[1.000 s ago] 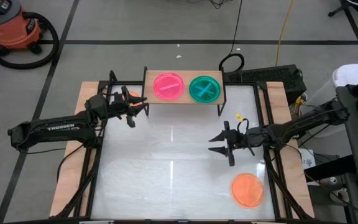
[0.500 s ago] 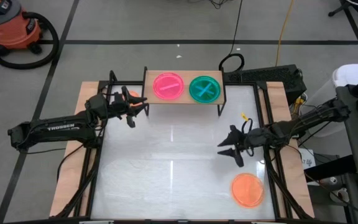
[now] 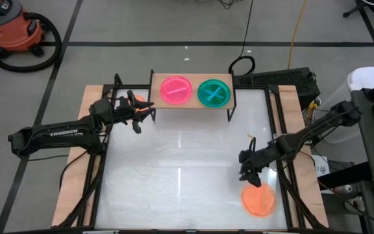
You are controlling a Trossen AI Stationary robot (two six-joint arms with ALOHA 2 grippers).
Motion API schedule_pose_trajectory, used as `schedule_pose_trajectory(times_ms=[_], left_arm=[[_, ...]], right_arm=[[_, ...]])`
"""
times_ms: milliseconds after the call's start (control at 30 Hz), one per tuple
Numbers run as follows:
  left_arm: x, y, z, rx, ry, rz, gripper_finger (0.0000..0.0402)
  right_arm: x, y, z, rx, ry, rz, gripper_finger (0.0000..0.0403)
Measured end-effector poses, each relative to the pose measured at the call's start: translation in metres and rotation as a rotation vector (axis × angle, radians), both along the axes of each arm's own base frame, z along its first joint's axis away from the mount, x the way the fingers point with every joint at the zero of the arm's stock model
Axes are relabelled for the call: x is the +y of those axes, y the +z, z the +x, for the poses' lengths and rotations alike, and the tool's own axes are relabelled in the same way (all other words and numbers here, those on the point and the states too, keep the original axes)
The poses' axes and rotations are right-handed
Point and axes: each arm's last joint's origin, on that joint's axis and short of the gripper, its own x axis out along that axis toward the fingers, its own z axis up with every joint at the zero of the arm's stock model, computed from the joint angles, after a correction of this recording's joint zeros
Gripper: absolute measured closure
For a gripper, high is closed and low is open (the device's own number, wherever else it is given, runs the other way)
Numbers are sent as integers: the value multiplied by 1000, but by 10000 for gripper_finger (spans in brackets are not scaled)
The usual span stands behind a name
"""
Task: Place and stack plates onto a shelf
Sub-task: Stack the bottom orange plate on top of the pink plate on the shelf
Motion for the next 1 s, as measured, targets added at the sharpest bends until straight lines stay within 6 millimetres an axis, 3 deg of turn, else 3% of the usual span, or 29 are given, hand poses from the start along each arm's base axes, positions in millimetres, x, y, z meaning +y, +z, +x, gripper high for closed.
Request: schedule_pose_trajectory(times_ms=[333,1000], left_arm=[[0,-1,0,5,1,-2,279],[-3,-5,1,41,-15,-29,279]], right_arm=[[18,-16,-3,121,145,19,250],[32,-46,-1,262,195,-94,250]])
